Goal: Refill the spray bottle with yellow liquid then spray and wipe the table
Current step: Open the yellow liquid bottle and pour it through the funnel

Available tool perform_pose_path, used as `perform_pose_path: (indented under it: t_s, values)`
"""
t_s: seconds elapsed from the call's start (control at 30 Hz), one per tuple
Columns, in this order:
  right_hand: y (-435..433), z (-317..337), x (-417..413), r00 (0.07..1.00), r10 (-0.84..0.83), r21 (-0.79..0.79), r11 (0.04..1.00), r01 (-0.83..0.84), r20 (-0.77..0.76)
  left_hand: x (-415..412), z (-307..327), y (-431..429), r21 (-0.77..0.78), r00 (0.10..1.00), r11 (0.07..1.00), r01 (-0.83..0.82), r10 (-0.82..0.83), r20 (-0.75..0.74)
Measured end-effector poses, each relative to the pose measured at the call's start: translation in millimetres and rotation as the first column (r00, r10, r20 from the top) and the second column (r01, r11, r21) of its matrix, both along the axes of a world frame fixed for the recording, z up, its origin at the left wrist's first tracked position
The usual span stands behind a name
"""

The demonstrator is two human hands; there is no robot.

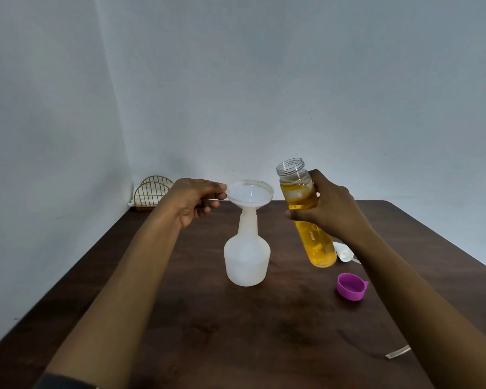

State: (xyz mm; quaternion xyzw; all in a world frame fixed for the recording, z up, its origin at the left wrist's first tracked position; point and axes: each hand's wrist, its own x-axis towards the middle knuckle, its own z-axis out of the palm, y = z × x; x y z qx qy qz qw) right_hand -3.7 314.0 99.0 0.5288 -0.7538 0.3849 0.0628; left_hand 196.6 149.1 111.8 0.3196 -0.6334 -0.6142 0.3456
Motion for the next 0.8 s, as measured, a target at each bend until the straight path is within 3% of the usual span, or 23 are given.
perform_pose_path:
  t_s: [0.8]
  values:
    - [-8,8,-13,0.951,-0.061,0.115,0.988,0.100,-0.303,1,0,1,0.037,0.999,0.999,0.025,-0.024,-0.048]
